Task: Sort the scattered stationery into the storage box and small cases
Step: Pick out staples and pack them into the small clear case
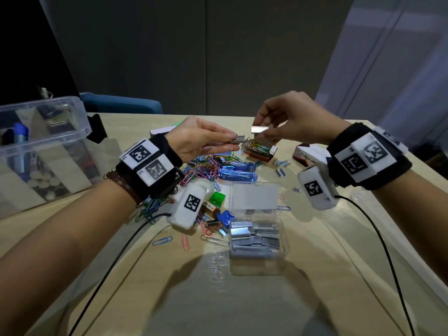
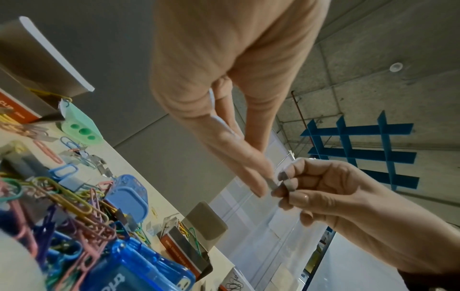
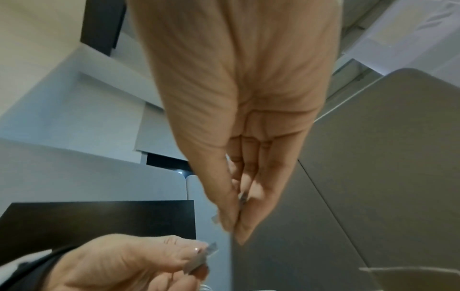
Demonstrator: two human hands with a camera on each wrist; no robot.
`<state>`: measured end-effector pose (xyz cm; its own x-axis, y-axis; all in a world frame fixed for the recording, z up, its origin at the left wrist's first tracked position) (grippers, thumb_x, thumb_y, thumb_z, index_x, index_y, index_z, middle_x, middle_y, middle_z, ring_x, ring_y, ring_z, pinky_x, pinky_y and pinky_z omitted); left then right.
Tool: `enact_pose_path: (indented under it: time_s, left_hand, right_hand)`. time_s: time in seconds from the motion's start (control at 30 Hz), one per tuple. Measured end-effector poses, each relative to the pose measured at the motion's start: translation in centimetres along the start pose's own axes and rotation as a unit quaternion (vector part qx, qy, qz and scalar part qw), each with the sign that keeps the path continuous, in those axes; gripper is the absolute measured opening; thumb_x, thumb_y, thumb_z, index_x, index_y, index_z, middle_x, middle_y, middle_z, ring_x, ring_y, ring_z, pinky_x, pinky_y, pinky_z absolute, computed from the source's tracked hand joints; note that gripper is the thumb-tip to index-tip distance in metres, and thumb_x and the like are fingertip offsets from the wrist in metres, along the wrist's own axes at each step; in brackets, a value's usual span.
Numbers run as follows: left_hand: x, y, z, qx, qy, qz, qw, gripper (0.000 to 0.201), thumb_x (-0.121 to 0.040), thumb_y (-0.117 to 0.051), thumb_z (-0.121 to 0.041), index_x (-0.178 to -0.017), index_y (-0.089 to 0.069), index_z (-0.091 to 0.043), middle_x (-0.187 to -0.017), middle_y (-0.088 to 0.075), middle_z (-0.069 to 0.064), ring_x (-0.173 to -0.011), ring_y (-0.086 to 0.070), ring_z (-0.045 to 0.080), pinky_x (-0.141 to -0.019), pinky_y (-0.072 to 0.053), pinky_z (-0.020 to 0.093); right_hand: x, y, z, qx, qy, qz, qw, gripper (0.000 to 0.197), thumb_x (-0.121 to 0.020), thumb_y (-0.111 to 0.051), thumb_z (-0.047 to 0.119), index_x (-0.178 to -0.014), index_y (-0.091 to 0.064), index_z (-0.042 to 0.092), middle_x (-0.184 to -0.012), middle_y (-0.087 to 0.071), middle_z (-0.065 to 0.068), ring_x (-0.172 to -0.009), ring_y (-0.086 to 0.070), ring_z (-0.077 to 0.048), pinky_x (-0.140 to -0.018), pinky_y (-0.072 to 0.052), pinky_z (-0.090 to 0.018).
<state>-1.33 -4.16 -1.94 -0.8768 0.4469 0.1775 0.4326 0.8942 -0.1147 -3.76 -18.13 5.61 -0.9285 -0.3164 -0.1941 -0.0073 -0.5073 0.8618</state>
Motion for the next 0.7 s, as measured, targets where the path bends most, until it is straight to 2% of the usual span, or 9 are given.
enact_pose_path:
  time_s: [0.1, 0.27, 0.4, 0.57, 0.7]
  left_hand:
    - [0.2, 0.0, -0.2, 0.013, -0.010, -0.004, 1.000, 0.015, -0.085, -0.059, 0.007, -0.097, -0.067, 0.005, -0.086, -0.074, 0.016, -0.076, -0.074, 0.021, -0.062, -0.059, 0.021]
    - [0.5, 0.0, -0.3, 0.045, -0.020, -0.018, 0.999, 0.014, -0.084, -0.060, 0.008, -0.096, -0.067, 0.004, -0.080, -0.074, 0.013, -0.074, -0.074, 0.019, -0.060, -0.058, 0.019]
    - [0.6, 0.4, -0.1, 0.079, -0.011, -0.040, 0.996, 0.018, -0.081, -0.064, 0.003, -0.099, -0.067, 0.002, -0.081, -0.074, 0.012, -0.074, -0.074, 0.019, -0.063, -0.059, 0.021]
    - [0.8, 0.2, 0.1, 0.108, 0.004, -0.057, 0.993, 0.022, -0.080, -0.066, 0.001, -0.101, -0.065, 0.002, -0.080, -0.074, 0.012, -0.072, -0.073, 0.018, -0.057, -0.057, 0.019]
    - [0.9, 0.0, 0.0, 0.120, 0.008, -0.057, 0.991, 0.022, -0.079, -0.066, 0.003, -0.100, -0.065, 0.004, -0.079, -0.073, 0.013, -0.071, -0.073, 0.019, -0.060, -0.059, 0.022]
  right_hand:
    - [0.3, 0.5, -0.1, -0.046, 0.002, -0.020, 0.999, 0.019, -0.081, -0.075, 0.011, -0.098, -0.070, 0.016, -0.095, -0.071, 0.004, -0.085, -0.069, -0.004, -0.072, -0.054, -0.012]
    - [0.8, 0.3, 0.1, -0.065, 0.010, -0.064, 0.996, 0.017, -0.080, -0.076, 0.017, -0.096, -0.072, 0.020, -0.098, -0.073, 0.004, -0.090, -0.069, -0.008, -0.080, -0.057, -0.022]
    - [1.1, 0.0, 0.4, -0.076, 0.021, -0.092, 0.993, 0.019, -0.078, -0.077, 0.016, -0.097, -0.073, 0.016, -0.096, -0.073, 0.002, -0.086, -0.069, -0.007, -0.078, -0.057, -0.019]
    - [1.3, 0.3, 0.2, -0.105, 0.022, -0.118, 0.987, 0.025, -0.075, -0.079, 0.018, -0.098, -0.073, 0.012, -0.091, -0.072, 0.006, -0.083, -0.070, -0.005, -0.075, -0.056, -0.016]
    - [1.4, 0.4, 0.1, -0.107, 0.019, -0.117, 0.987, 0.022, -0.075, -0.078, 0.018, -0.097, -0.073, 0.014, -0.092, -0.072, 0.006, -0.086, -0.070, -0.006, -0.074, -0.056, -0.016]
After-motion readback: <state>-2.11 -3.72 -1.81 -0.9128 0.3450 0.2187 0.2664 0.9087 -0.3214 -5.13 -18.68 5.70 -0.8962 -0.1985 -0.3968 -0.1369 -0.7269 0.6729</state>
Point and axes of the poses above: each hand's wrist, its own x-axis away from the middle knuckle, its own y-axis out of the back of the hand, z = x × y, the point moved 10 cm from there along -x, towards the middle knuckle
